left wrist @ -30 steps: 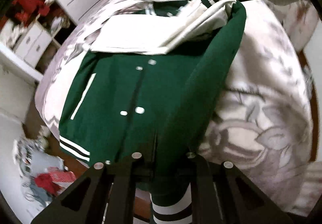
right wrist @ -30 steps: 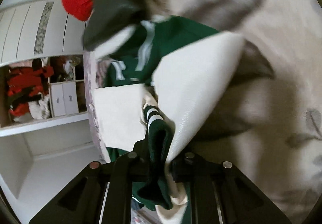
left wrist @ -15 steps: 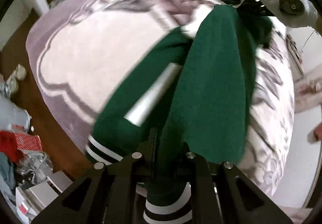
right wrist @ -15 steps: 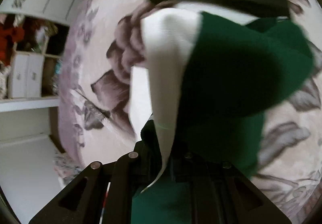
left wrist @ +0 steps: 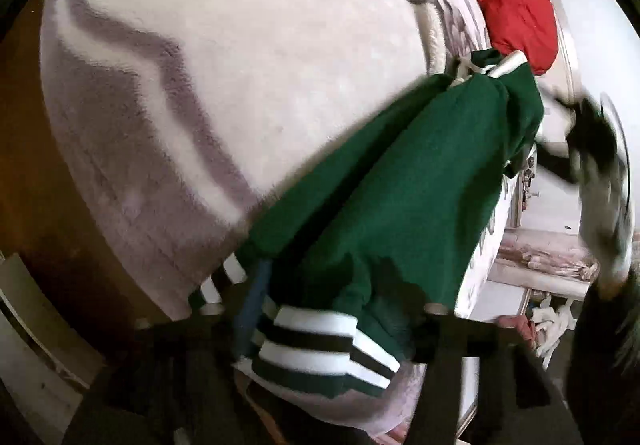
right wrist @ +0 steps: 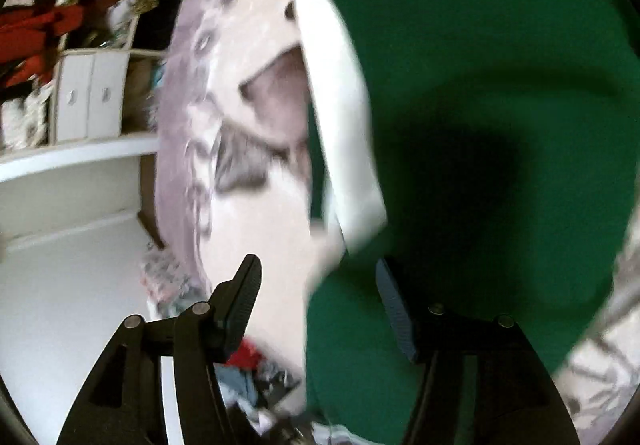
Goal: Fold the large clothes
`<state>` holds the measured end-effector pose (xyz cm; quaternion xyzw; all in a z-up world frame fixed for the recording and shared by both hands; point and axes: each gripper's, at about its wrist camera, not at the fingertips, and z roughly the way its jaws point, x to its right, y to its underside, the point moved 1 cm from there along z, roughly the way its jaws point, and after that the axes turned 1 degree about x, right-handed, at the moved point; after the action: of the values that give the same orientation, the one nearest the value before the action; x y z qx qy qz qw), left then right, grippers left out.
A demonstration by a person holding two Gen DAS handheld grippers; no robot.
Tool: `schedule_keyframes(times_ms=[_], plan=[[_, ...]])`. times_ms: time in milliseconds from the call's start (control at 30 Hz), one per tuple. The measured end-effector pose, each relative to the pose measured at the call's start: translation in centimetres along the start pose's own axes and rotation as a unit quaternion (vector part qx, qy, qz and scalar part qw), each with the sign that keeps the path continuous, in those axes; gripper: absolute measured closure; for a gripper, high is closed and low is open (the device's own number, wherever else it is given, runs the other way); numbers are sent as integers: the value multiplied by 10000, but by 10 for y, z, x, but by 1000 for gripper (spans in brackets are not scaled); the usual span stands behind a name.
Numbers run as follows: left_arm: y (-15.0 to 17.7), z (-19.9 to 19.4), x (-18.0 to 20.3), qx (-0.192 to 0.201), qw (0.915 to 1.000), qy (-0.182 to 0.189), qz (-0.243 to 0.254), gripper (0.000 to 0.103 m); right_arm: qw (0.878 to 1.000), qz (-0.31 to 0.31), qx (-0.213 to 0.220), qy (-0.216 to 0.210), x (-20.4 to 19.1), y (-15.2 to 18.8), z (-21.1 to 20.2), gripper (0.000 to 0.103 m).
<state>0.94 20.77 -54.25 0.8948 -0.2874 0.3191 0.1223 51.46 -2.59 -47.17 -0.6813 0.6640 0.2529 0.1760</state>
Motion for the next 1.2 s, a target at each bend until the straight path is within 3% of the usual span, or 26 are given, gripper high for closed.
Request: schedule_keyframes(times_ms=[67, 133, 200, 367, 467, 567, 600, 633, 800, 833, 867, 900, 933, 967, 1000, 1133, 1200], plan=[[7, 8, 6, -196, 9997, 58, 110, 46, 9999, -55, 30, 138, 25, 42, -13, 36], [9, 18, 12, -198, 9983, -343, 432, 47, 9992, 107, -12, 389, 61, 91, -16, 36], [13, 23, 21, -34, 9927, -858, 845, 84, 9973, 466, -301, 487, 101, 143, -3, 36], [12, 9, 6, 50, 9942, -719, 803, 88, 9848, 1317, -1087, 332, 180, 254, 53, 36], [7, 16, -3, 24, 9950, -712, 696, 88, 9825, 1413, -1207, -161, 196, 290, 78, 36], [6, 17, -4, 98, 9938, -826, 742, 88, 9810, 1371, -1192, -687, 202, 311, 98, 39], [5, 19, 0, 122, 9932, -867, 762, 88, 9802, 1347, -1154, -884, 203, 316, 106, 52], [7, 16, 2, 158, 9925, -925, 787, 88, 9808, 1318, -1090, -941, 203, 322, 113, 77], [16, 3, 12, 134, 9910, -978, 900, 84, 9820, 1335, -918, -970, 206, 341, 118, 80], [16, 0, 13, 96, 9926, -883, 826, 83, 9848, 1187, -897, -901, 204, 341, 117, 79], [16, -2, 15, 43, 9945, -723, 754, 80, 9865, 1055, -917, -852, 203, 341, 114, 69], [14, -4, 16, 1, 9957, -596, 712, 71, 9861, 1050, -959, -864, 204, 341, 114, 62], [13, -8, 16, -16, 9964, -473, 704, 63, 9857, 1065, -955, -893, 206, 341, 113, 49], [12, -11, 16, 13, 9967, -330, 740, 45, 9853, 1104, -821, -1016, 210, 342, 109, 43], [10, -13, 16, 49, 9965, -237, 796, 37, 9841, 1149, -726, -1145, 211, 337, 111, 42], [-7, 20, 4, -261, 9940, -98, 1059, 37, 9716, 1434, -610, -1782, 222, 338, 128, 40], [-18, 45, -5, -458, 9929, -63, 1092, 36, 9638, 1546, -518, -2108, 221, 333, 142, 31]])
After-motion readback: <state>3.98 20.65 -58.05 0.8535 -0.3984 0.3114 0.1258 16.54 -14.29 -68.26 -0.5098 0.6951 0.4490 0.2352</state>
